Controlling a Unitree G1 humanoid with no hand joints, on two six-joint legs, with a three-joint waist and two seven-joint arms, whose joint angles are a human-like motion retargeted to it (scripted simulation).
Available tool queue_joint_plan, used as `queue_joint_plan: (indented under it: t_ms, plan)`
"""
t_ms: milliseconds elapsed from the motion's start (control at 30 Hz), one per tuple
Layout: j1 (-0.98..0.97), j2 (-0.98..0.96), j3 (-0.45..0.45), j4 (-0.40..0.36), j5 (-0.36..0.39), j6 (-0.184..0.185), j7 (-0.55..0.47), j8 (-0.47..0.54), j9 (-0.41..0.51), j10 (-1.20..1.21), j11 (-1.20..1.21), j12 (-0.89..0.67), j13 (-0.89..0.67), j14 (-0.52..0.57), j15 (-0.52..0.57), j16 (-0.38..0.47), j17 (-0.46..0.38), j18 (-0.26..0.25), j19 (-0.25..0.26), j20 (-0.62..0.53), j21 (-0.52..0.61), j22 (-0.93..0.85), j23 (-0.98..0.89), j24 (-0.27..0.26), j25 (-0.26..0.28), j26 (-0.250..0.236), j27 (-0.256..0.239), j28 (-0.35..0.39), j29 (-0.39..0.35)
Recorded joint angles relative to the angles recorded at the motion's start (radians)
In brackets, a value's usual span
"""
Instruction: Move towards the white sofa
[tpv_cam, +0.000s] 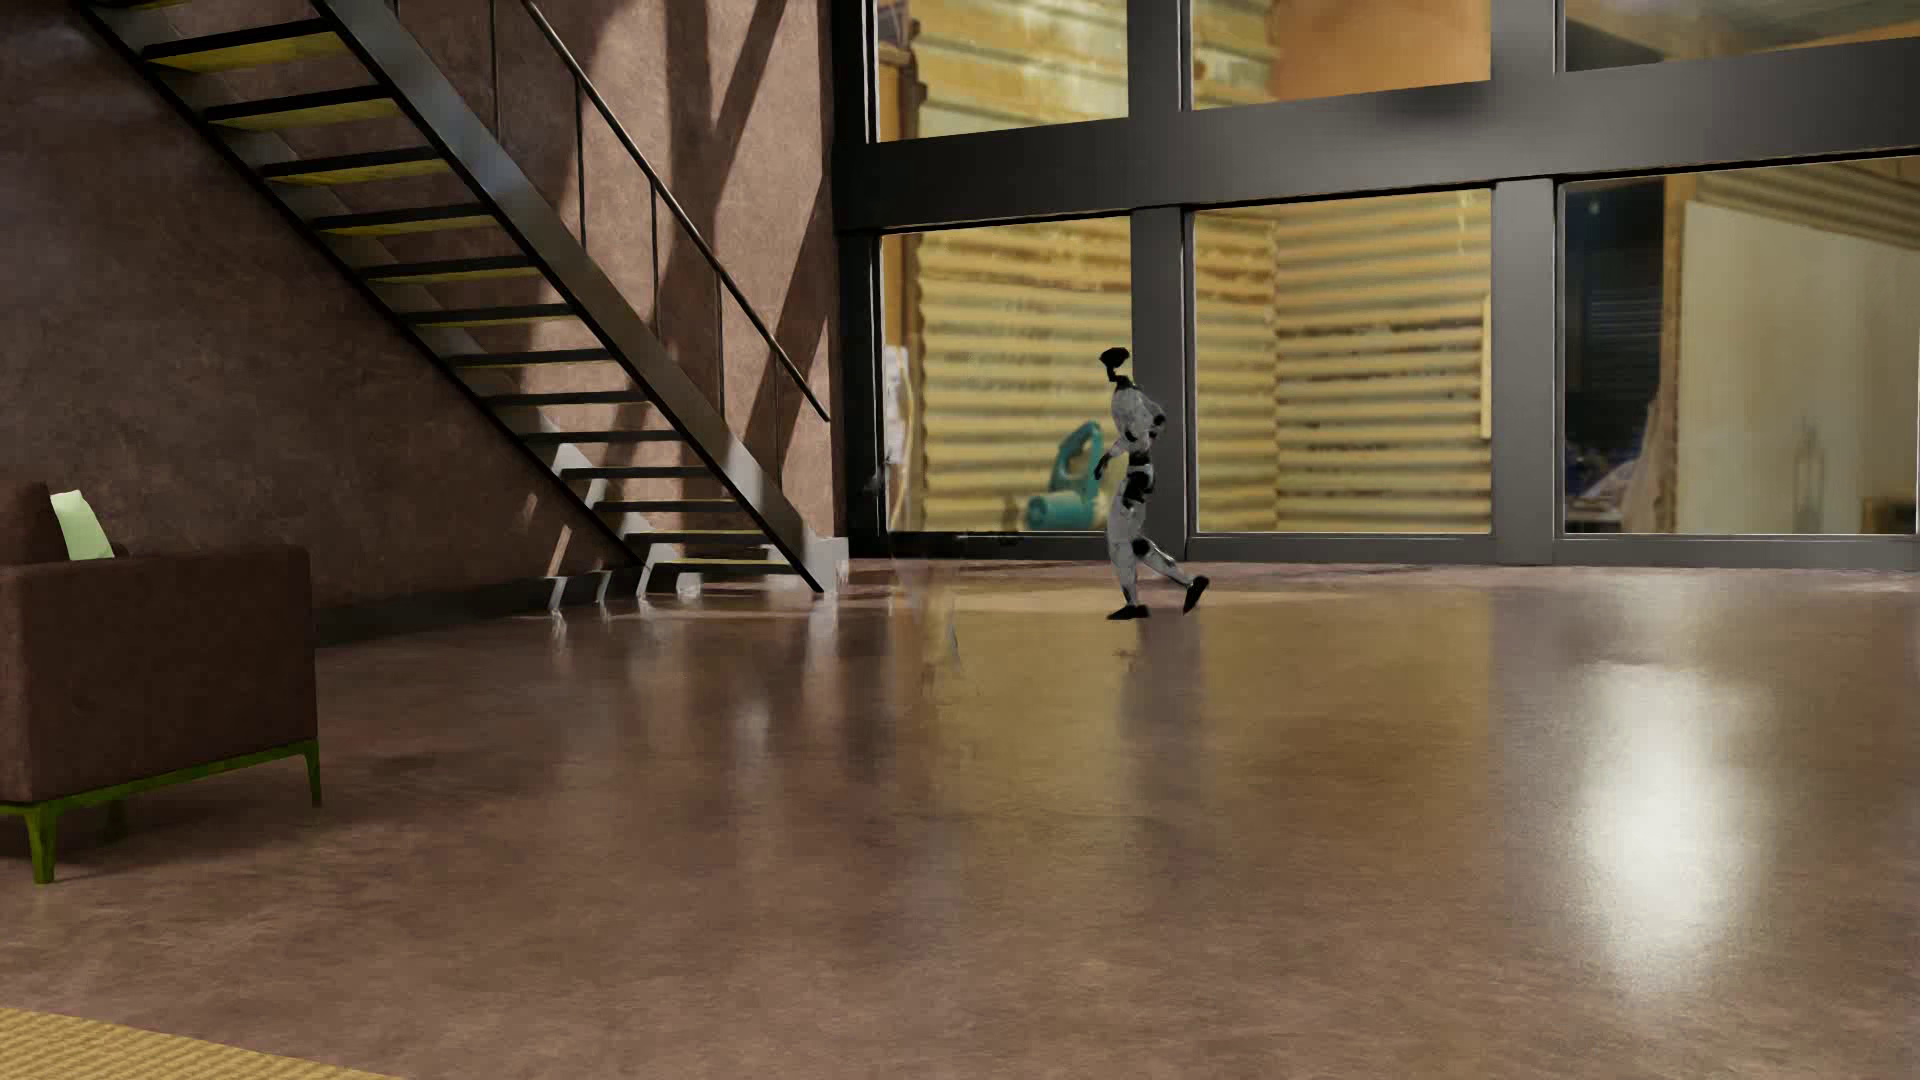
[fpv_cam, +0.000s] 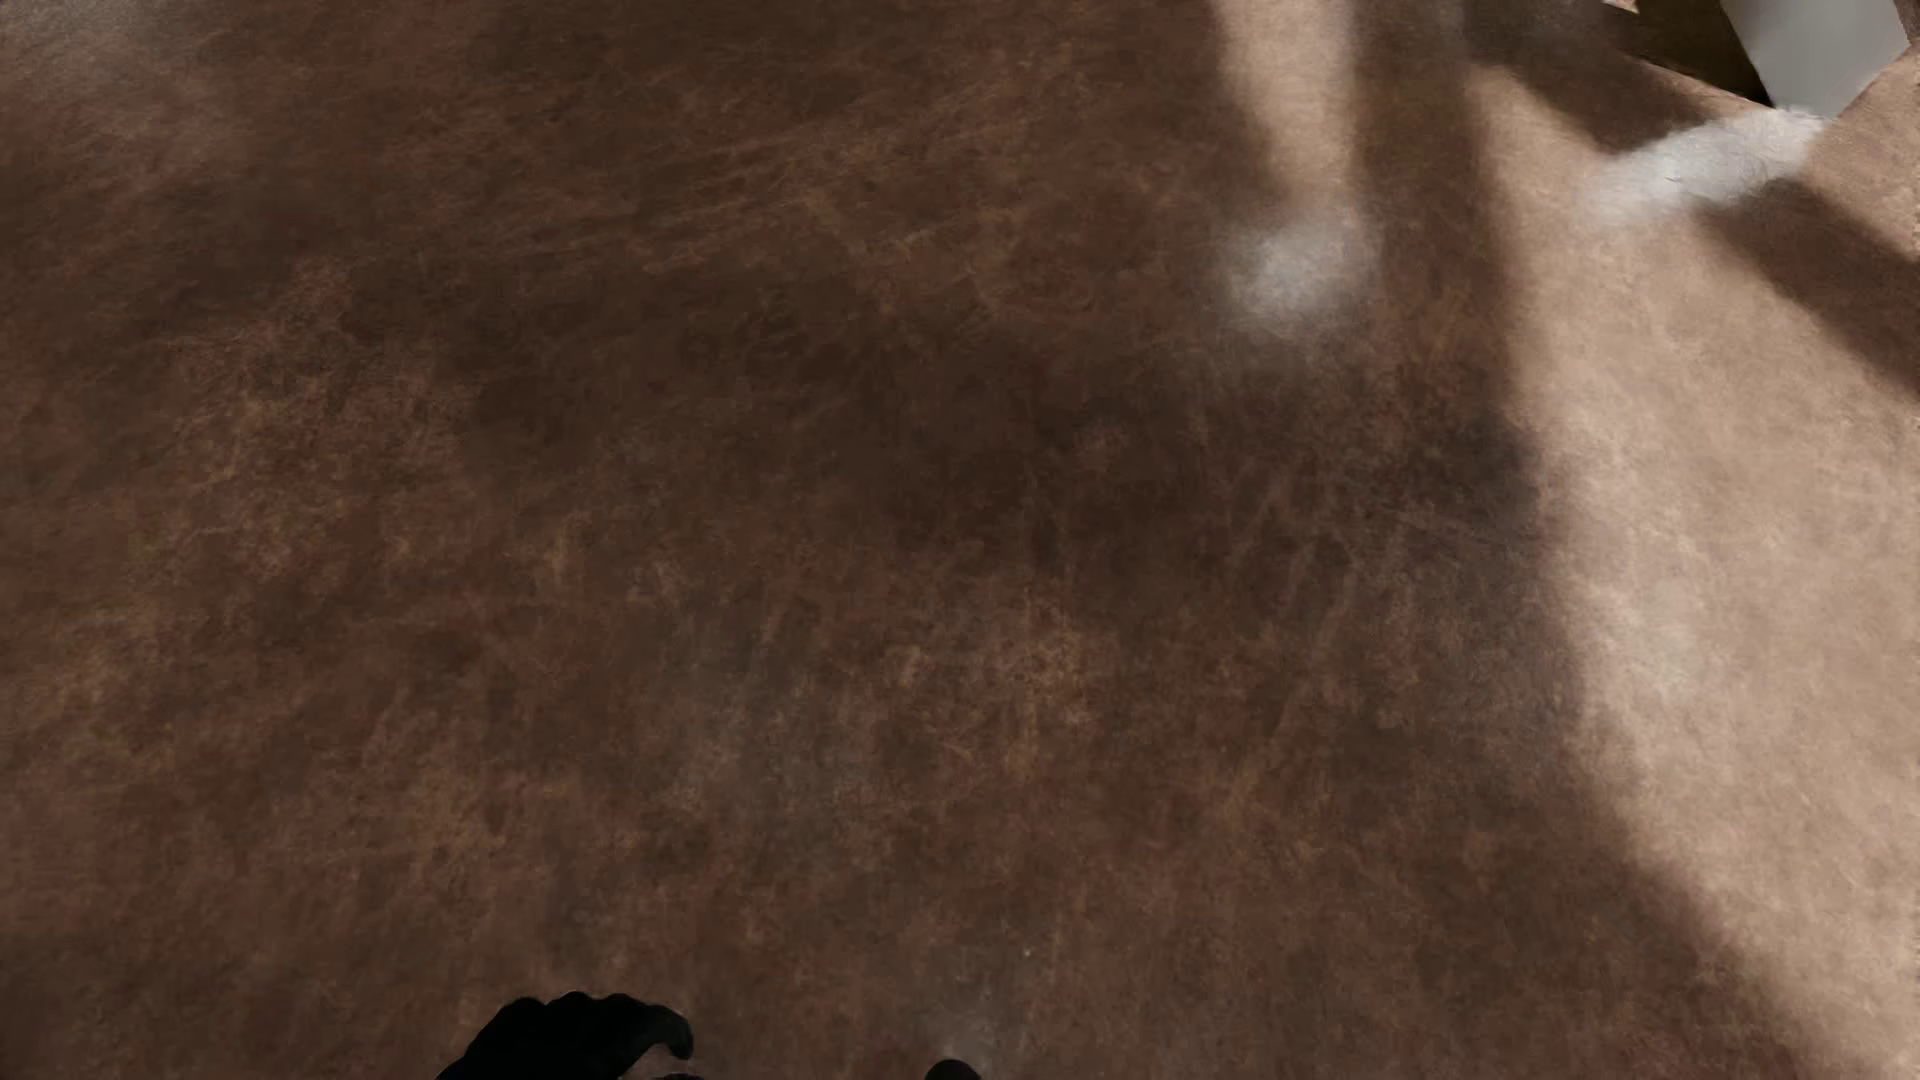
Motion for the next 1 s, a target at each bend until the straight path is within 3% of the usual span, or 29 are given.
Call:
queue_joint_plan:
  t_ms: [33,67,100,133,167,200,233,267,300,333,367,400,433,467,500,533,567,600,633,667,700,733,767,800,833,900,933,967,1000]
  plan:
    - [-0.015,-0.07,-0.002,-0.018,0.065,-0.012,-0.077,0.121,0.016,0.105,0.186,-0.049,-0.017,-0.055,0.001,0.044,0.006,0.001,-0.056,0.0,-0.026,0.016,0.021,0.053,-0.071,0.027,0.071,-0.062,-0.055]
    - [-0.008,-0.135,-0.004,-0.044,0.053,-0.022,-0.147,0.179,0.032,0.171,0.327,-0.158,-0.032,-0.094,-0.065,0.089,0.055,0.001,-0.13,-0.017,-0.037,0.053,0.05,0.287,-0.143,-0.033,0.155,-0.135,-0.161]
    - [0.025,-0.205,-0.013,-0.094,-0.048,-0.032,-0.224,0.185,0.045,0.171,0.414,-0.29,-0.042,-0.102,-0.093,0.065,0.134,0.001,-0.211,-0.057,-0.047,0.074,0.077,0.591,-0.137,-0.141,0.202,-0.188,-0.247]
    - [0.065,-0.269,-0.032,-0.154,-0.145,-0.043,-0.325,0.172,0.052,0.143,0.44,-0.393,-0.025,-0.094,-0.136,-0.065,0.21,0.001,-0.279,-0.093,-0.067,0.091,0.089,0.741,-0.052,-0.207,0.186,-0.207,-0.251]
    - [0.11,-0.327,-0.058,-0.203,-0.178,-0.053,-0.435,0.153,0.055,0.099,0.418,-0.444,0.002,-0.072,-0.172,-0.239,0.256,0.001,-0.326,-0.11,-0.075,0.109,0.088,0.685,0.047,-0.228,0.117,-0.182,-0.178]
    - [0.158,-0.376,-0.084,-0.232,-0.167,-0.058,-0.549,0.13,0.053,0.046,0.355,-0.477,0.025,-0.043,-0.186,-0.387,0.274,0.001,-0.316,-0.139,-0.067,0.141,0.079,0.514,0.101,-0.233,0.036,-0.163,-0.071]
    - [0.197,-0.418,-0.108,-0.245,-0.139,-0.058,-0.652,0.109,0.05,0.006,0.252,-0.495,0.044,-0.021,-0.186,-0.489,0.28,0.0,-0.291,-0.192,-0.065,0.169,0.056,0.293,0.113,-0.235,-0.031,-0.151,0.022]
    - [0.23,-0.441,-0.127,-0.242,-0.104,-0.052,-0.738,0.094,0.046,-0.022,0.097,-0.504,0.053,-0.002,-0.194,-0.541,0.285,-0.004,-0.245,-0.257,-0.068,0.184,0.025,0.1,0.107,-0.244,-0.075,-0.138,0.108]
    - [0.249,-0.432,-0.142,-0.229,-0.052,-0.044,-0.813,0.105,0.043,-0.023,-0.109,-0.505,0.047,0.006,-0.217,-0.55,0.289,-0.01,-0.201,-0.316,-0.077,0.18,-0.006,-0.031,0.092,-0.246,-0.096,-0.133,0.168]
    - [0.263,-0.385,-0.152,-0.212,-0.001,-0.03,-0.878,0.147,0.04,0.006,-0.349,-0.494,0.025,0.008,-0.231,-0.53,0.29,-0.02,-0.146,-0.358,-0.092,0.159,-0.023,-0.118,0.074,-0.241,-0.104,-0.144,0.201]
    - [0.27,-0.321,-0.155,-0.203,0.018,-0.017,-0.925,0.161,0.041,0.07,-0.535,-0.47,-0.007,0.011,-0.248,-0.492,0.287,-0.021,-0.135,-0.374,-0.109,0.137,-0.02,-0.169,0.039,-0.231,-0.092,-0.15,0.196]
    - [0.247,-0.278,-0.152,-0.205,0.033,-0.002,-0.956,0.16,0.046,0.216,-0.579,-0.436,-0.04,0.026,-0.216,-0.442,0.285,-0.024,-0.084,-0.359,-0.12,0.124,0.003,-0.199,-0.012,-0.205,-0.068,-0.162,0.156]
    - [0.181,-0.256,-0.144,-0.211,0.036,0.016,-0.952,0.131,0.059,0.446,-0.504,-0.396,-0.076,0.114,-0.215,-0.391,0.279,-0.033,-0.081,-0.313,-0.113,0.13,0.044,-0.213,-0.095,-0.169,-0.027,-0.164,0.091]
    - [0.075,-0.24,-0.134,-0.21,0.015,0.037,-0.91,0.059,0.074,0.719,-0.401,-0.355,-0.121,0.252,-0.291,-0.349,0.265,-0.175,-0.08,-0.239,-0.073,0.157,0.106,-0.187,-0.227,-0.106,0.031,-0.151,0.057]
    - [-0.044,-0.202,-0.124,-0.155,-0.008,0.053,-0.822,0.0,0.088,0.947,-0.332,-0.327,-0.185,0.386,-0.362,-0.312,0.248,-0.361,-0.091,-0.157,-0.008,0.19,0.171,0.035,-0.376,-0.012,0.057,-0.136,0.066]
    - [-0.149,-0.148,-0.107,-0.075,-0.021,0.064,-0.748,-0.044,0.099,1.077,-0.307,-0.303,-0.251,0.368,-0.412,-0.291,0.251,-0.347,-0.098,-0.097,0.036,0.249,0.215,0.489,-0.497,0.093,0.033,-0.181,0.084]
    - [-0.238,-0.075,-0.087,-0.003,-0.025,0.069,-0.684,-0.085,0.104,1.123,-0.332,-0.271,-0.299,0.308,-0.438,-0.342,0.289,-0.291,-0.103,-0.016,0.036,0.335,0.209,0.952,-0.529,0.126,0.016,-0.267,0.08]
    - [-0.31,0.007,-0.067,0.049,-0.025,0.068,-0.634,-0.129,0.103,1.104,-0.388,-0.25,-0.333,0.293,-0.447,-0.343,0.362,-0.291,-0.106,0.07,0.018,0.448,0.162,1.044,-0.483,0.225,0.013,-0.275,0.035]
    - [-0.369,0.088,-0.048,0.071,-0.025,0.062,-0.595,-0.17,0.098,1.021,-0.465,-0.209,-0.335,0.3,-0.442,-0.524,0.387,-0.268,-0.105,0.241,-0.013,0.457,0.094,1.07,-0.377,0.287,-0.033,-0.245,-0.038]
    - [-0.417,0.154,-0.029,0.075,-0.027,0.051,-0.567,-0.206,0.09,0.895,-0.535,-0.212,-0.347,0.296,-0.433,-0.689,0.398,-0.265,-0.103,0.428,-0.02,0.431,0.015,0.921,-0.233,0.312,-0.061,-0.23,-0.081]
    - [-0.448,0.201,-0.011,0.084,-0.033,0.04,-0.531,-0.235,0.082,0.728,-0.582,-0.214,-0.376,0.289,-0.427,-0.757,0.38,-0.259,-0.098,0.592,0.013,0.403,-0.056,0.668,-0.102,0.3,-0.08,-0.242,-0.114]
    - [-0.461,0.239,0.007,0.083,-0.036,0.028,-0.501,-0.261,0.073,0.521,-0.616,-0.215,-0.399,0.288,-0.425,-0.755,0.352,-0.265,-0.092,0.698,0.061,0.408,-0.132,0.446,-0.002,0.282,-0.099,-0.273,-0.137]
    - [-0.447,0.275,0.024,0.068,-0.04,0.017,-0.487,-0.284,0.067,0.267,-0.648,-0.207,-0.435,0.318,-0.432,-0.718,0.31,-0.285,-0.081,0.742,0.105,0.444,-0.2,0.317,0.065,0.259,-0.105,-0.293,-0.147]
    - [-0.411,0.322,0.039,0.046,-0.041,0.008,-0.49,-0.304,0.061,0.007,-0.692,-0.195,-0.464,0.349,-0.436,-0.666,0.267,-0.272,-0.069,0.753,0.143,0.5,-0.262,0.242,0.092,0.222,-0.099,-0.284,-0.151]
    - [-0.384,0.372,0.048,0.038,-0.04,-0.001,-0.463,-0.323,0.059,-0.146,-0.732,-0.182,-0.488,0.385,-0.436,-0.615,0.234,-0.246,-0.057,0.749,0.169,0.571,-0.311,0.206,0.105,0.186,-0.101,-0.252,-0.155]
    - [-0.417,0.443,0.062,0.009,-0.07,-0.024,-0.451,-0.341,0.066,-0.003,-0.695,-0.197,-0.49,0.44,-0.404,-0.536,0.213,-0.159,-0.039,0.707,0.16,0.757,-0.342,0.25,0.108,0.188,-0.059,-0.19,-0.168]
    - [-0.433,0.454,0.067,-0.001,-0.096,-0.04,-0.443,-0.34,0.071,0.101,-0.635,-0.224,-0.466,0.42,-0.331,-0.524,0.235,-0.132,-0.048,0.692,0.133,0.861,-0.315,0.29,0.12,0.228,-0.012,-0.154,-0.188]
    - [-0.427,0.437,0.067,-0.006,-0.127,-0.058,-0.431,-0.322,0.077,0.175,-0.537,-0.249,-0.451,0.36,-0.214,-0.538,0.263,-0.121,-0.099,0.685,0.118,0.963,-0.246,0.329,0.133,0.288,0.035,-0.134,-0.206]
    - [-0.397,0.38,0.061,-0.011,-0.182,-0.077,-0.416,-0.296,0.081,0.221,-0.362,-0.268,-0.451,0.293,-0.103,-0.572,0.289,-0.121,-0.119,0.677,0.115,1.044,-0.129,0.354,0.147,0.332,0.091,-0.151,-0.197]
